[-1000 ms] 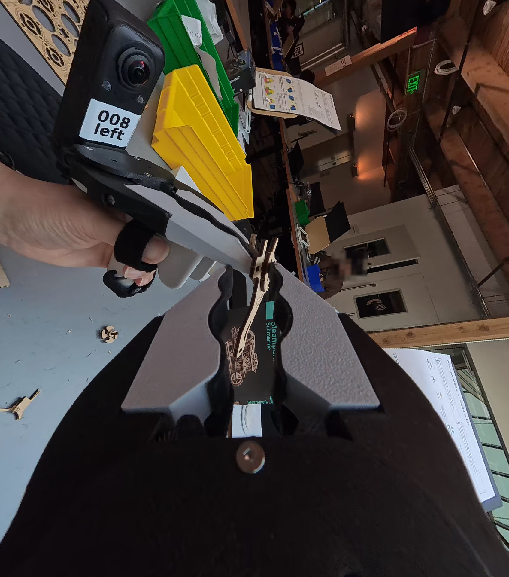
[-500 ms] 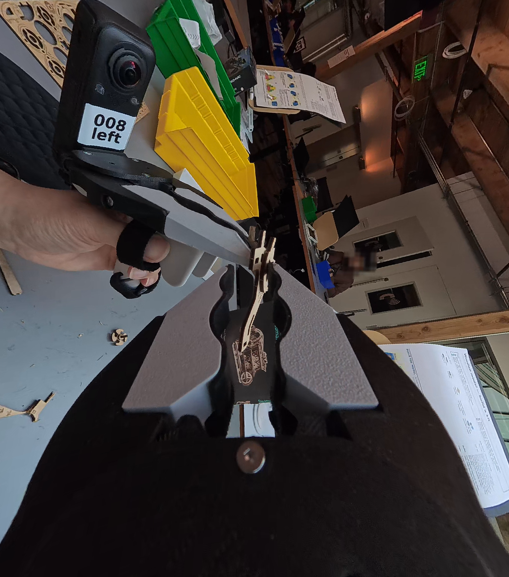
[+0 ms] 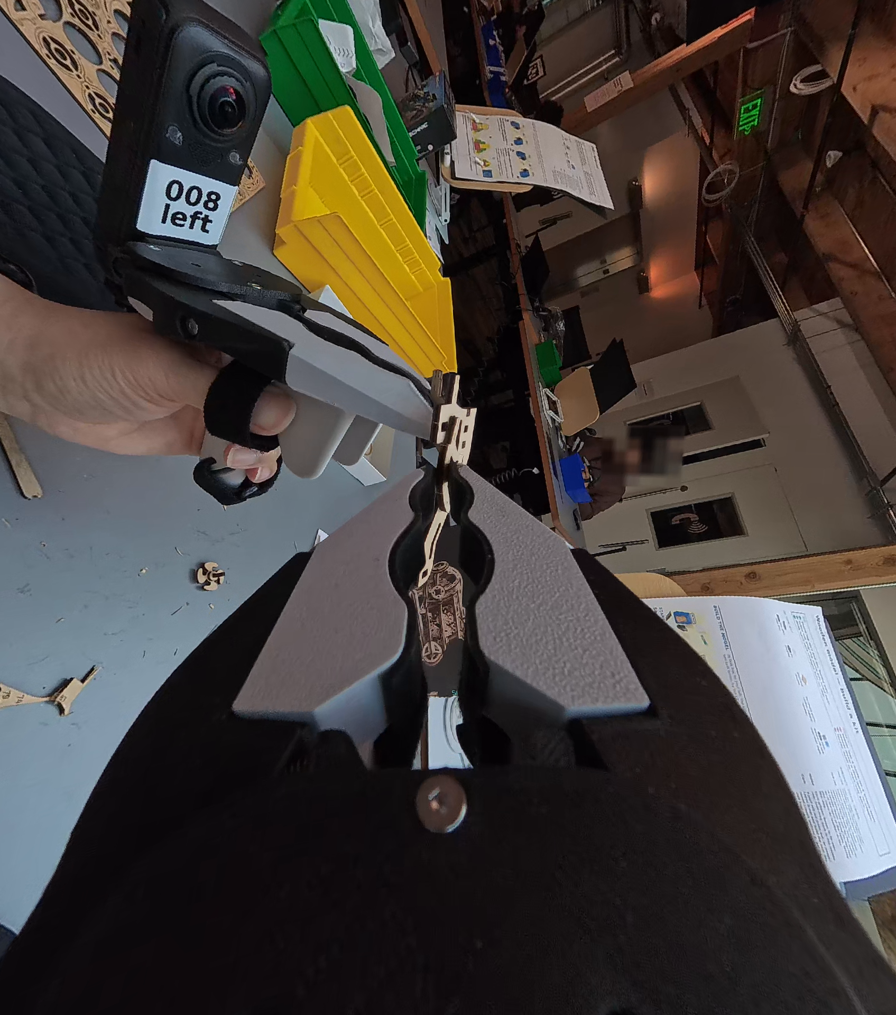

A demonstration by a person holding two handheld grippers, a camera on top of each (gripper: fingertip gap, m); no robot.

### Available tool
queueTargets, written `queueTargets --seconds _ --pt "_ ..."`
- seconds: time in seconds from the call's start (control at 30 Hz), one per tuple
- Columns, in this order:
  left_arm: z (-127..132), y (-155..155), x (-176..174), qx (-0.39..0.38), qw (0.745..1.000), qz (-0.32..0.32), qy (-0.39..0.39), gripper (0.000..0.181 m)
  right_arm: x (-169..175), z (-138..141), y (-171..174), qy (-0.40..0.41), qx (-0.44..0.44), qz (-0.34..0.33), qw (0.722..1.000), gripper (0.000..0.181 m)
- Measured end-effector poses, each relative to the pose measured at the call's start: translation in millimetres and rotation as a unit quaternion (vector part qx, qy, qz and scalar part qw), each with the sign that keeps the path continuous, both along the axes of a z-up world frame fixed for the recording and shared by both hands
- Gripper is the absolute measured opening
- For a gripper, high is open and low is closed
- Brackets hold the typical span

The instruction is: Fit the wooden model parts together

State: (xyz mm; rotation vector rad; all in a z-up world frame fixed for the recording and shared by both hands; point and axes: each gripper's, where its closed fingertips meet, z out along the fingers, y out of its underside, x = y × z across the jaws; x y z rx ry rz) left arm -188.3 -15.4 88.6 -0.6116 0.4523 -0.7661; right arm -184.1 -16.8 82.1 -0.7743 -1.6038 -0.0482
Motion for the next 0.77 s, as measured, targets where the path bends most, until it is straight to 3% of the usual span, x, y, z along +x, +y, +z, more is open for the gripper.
queueTargets --seconds 0.2,0.43,0.6,0.77 --pt "-0.3 0.2 0.6 -0.002 1.0 -0.004 0.001 0.0 7.5 2.5 -0.6 0.003 -0.039 0.01 0.999 0.004" --pt "-1.9 0.2 5.7 -0.008 1.0 -0.027 0.009 0.0 16.2 11.0 -4.1 0.041 -0.177 0.068 0.981 0.004" --pt "-2.7 0.2 7.8 -0.012 0.999 -0.043 0.009 0.0 20.0 14.9 -2.7 0.07 -0.306 0.126 0.941 0.003" --pt "-3.6 -2.5 13.2 -0.016 0.997 -0.075 0.016 0.0 18.3 14.1 -8.2 0.074 -0.433 0.192 0.878 0.003"
